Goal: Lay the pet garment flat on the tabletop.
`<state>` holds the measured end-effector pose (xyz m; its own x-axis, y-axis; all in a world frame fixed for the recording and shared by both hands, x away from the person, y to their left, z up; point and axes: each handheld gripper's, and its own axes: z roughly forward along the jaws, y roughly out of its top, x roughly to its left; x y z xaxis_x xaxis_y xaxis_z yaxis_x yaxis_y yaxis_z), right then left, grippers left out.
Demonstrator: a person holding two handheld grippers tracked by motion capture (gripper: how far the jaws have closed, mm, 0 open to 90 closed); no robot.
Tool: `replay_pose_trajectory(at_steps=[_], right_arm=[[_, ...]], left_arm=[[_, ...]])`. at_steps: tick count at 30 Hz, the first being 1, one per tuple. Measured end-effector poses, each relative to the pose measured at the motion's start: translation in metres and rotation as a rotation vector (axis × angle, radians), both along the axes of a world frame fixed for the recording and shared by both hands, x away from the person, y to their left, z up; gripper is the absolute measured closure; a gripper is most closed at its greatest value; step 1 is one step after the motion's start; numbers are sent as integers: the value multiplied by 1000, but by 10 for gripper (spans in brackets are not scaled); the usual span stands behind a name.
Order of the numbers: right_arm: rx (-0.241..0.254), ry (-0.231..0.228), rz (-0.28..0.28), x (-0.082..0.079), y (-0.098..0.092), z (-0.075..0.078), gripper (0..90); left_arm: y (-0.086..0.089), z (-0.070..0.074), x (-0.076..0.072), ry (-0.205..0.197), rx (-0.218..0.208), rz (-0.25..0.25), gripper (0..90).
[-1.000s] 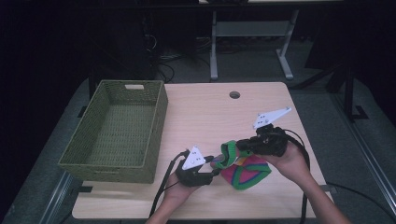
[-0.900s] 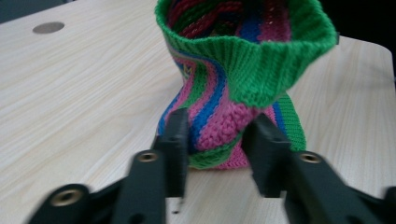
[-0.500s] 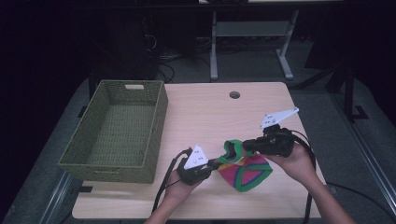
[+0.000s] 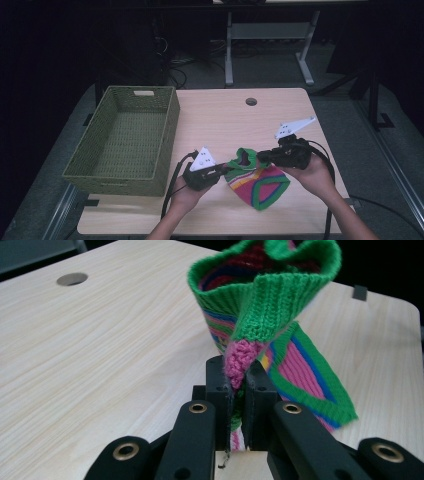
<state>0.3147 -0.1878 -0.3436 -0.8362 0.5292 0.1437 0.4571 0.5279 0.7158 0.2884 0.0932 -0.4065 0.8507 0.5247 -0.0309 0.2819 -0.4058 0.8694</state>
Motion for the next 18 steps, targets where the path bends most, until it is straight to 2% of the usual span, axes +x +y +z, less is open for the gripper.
replay_pose_trajectory(at_steps=[2, 5, 6, 8, 13, 18], right_arm=[[6, 11, -8, 0, 1, 0, 845], [2, -4, 0, 3, 4, -2, 846], [3, 11, -9, 3, 6, -2, 845], [5, 1, -1, 5, 6, -3, 845], [-5, 13, -16, 12, 11, -5, 845], [-4, 12, -31, 19, 10, -7, 845]], left_arm=[[0, 2, 1, -3, 5, 6, 838], [3, 9, 9, -21, 25, 19, 838], [3, 10, 11, -17, 26, 25, 838], [3, 12, 14, -16, 33, 27, 838], [-1, 17, 30, -16, 70, 40, 838], [-6, 19, 42, -19, 90, 48, 838]])
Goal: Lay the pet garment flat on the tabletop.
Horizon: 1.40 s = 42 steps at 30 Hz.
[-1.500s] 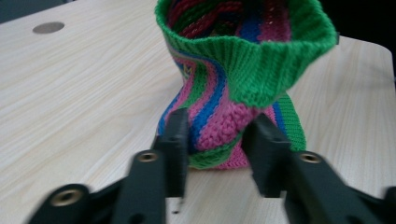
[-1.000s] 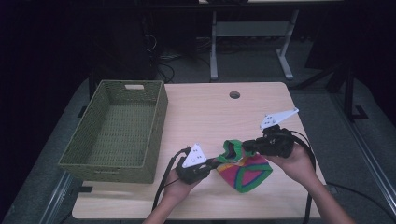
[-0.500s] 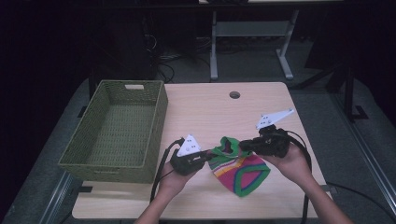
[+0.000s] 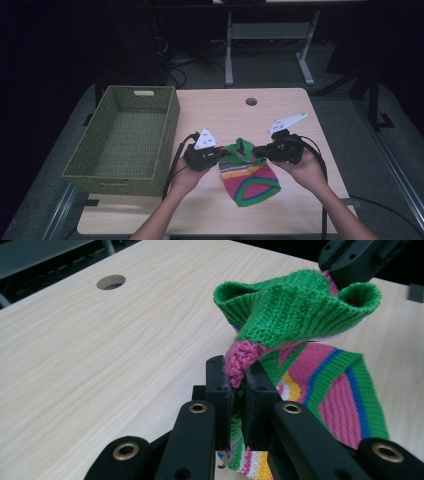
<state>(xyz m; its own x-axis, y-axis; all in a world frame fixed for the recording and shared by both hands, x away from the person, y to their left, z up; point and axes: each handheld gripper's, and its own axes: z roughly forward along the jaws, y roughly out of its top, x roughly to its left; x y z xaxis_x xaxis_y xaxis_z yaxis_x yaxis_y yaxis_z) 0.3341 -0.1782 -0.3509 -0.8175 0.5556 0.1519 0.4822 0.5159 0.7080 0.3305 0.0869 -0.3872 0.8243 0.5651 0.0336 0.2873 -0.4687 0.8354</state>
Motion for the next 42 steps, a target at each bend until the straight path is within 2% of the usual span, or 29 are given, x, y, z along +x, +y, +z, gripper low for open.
replay_pose_trajectory(at_steps=[11, 23, 37, 42], right_arm=[[3, 4, -72, 17, -13, -5, 843], [-2, 3, -124, 35, -21, -11, 842], [-16, 15, -158, 46, -27, -12, 839], [-17, 1, -165, 52, -27, -11, 836]], left_arm=[[-12, -5, 17, 13, 14, 7, 838], [-19, -11, 36, 34, 23, 24, 837], [-28, -15, 50, 47, 32, 41, 836], [-27, -16, 56, 54, 34, 50, 832]])
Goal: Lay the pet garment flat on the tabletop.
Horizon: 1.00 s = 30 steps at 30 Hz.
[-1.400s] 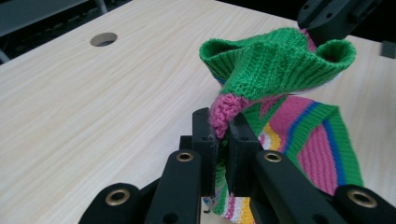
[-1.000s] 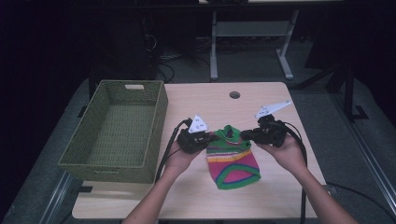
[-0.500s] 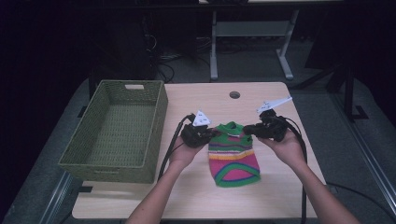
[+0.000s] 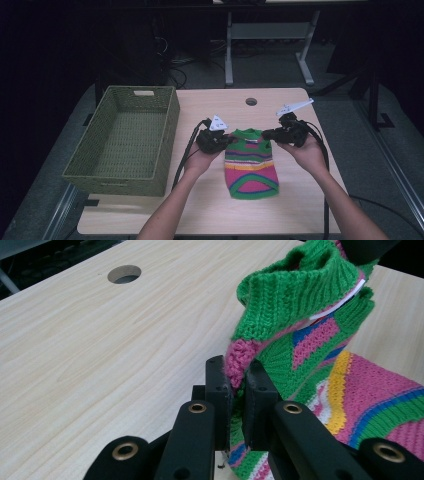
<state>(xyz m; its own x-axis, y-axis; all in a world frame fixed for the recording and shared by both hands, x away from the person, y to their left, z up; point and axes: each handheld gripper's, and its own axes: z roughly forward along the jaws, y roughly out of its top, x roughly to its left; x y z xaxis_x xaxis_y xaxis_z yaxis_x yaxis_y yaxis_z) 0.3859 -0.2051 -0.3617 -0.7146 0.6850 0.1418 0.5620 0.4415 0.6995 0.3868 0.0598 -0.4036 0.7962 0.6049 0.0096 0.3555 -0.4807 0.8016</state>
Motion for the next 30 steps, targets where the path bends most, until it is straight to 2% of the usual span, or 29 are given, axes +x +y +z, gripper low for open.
replay_pose_trajectory(at_steps=[2, 3, 4, 5, 9, 12, 17, 20, 24, 27, 30], right_arm=[[3, -4, -13, 3, 0, -1, 831], [0, -9, -25, 6, 0, -3, 819], [0, -9, -25, 6, 0, -3, 819], [-15, -15, -74, 21, 0, -7, 723], [16, 20, -128, 47, -5, -12, 679], [24, 33, -140, 57, -8, -17, 657], [41, 79, -129, 59, -15, -23, 610], [60, 89, -111, 56, -21, -23, 579], [84, 75, -100, 51, -27, -20, 550], [92, 75, -92, 47, -32, -20, 523], [102, 78, -89, 42, -35, -18, 492]], left_arm=[[-2, -1, 4, 3, -4, 20, 814], [-4, -1, 7, -1, -3, 55, 757], [-4, -1, 7, -1, -3, 55, 646], [-5, -4, 13, 14, -17, 107, 593], [-3, -7, 19, 24, -11, 120, 558], [0, -9, 22, 38, -13, 129, 556], [0, -10, 19, 46, -9, 113, 547], [-1, -10, 14, 44, -13, 104, 543], [0, -10, 10, 37, -14, 96, 538], [1, -9, 6, 44, -16, 95, 530], [3, -6, 4, 31, -9, 90, 519]])
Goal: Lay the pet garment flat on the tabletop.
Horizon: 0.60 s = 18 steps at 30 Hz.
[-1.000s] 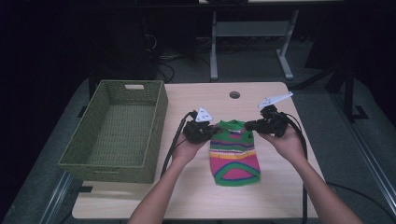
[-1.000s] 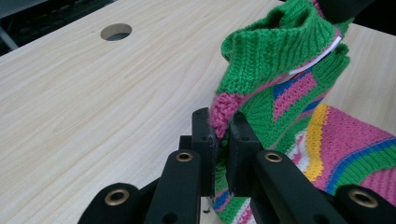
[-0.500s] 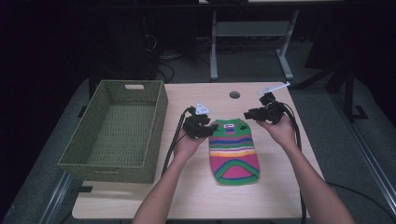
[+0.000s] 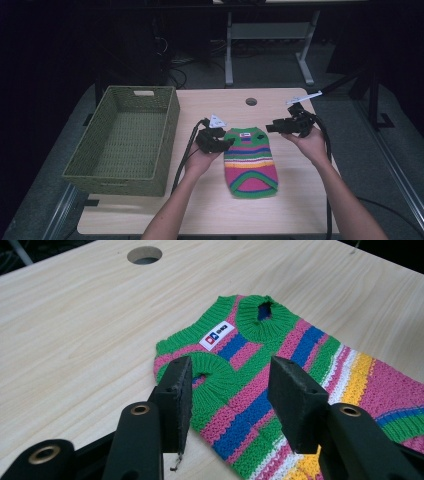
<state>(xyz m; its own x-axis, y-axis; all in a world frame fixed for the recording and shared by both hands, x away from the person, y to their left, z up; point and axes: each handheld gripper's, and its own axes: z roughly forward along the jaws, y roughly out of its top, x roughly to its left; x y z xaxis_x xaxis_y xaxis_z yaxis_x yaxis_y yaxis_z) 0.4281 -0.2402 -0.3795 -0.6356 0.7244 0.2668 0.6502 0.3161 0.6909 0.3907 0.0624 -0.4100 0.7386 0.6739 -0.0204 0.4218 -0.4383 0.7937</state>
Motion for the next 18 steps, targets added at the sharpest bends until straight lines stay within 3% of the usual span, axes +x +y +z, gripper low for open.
replay_pose_trajectory(at_steps=[8, 18], right_arm=[[-7, -6, 9, -9, -7, 1, 500], [-67, 28, 56, -26, -8, -14, 680]], left_arm=[[0, 1, -5, -1, -5, -9, 496], [4, -4, -13, 5, 14, -23, 488]])
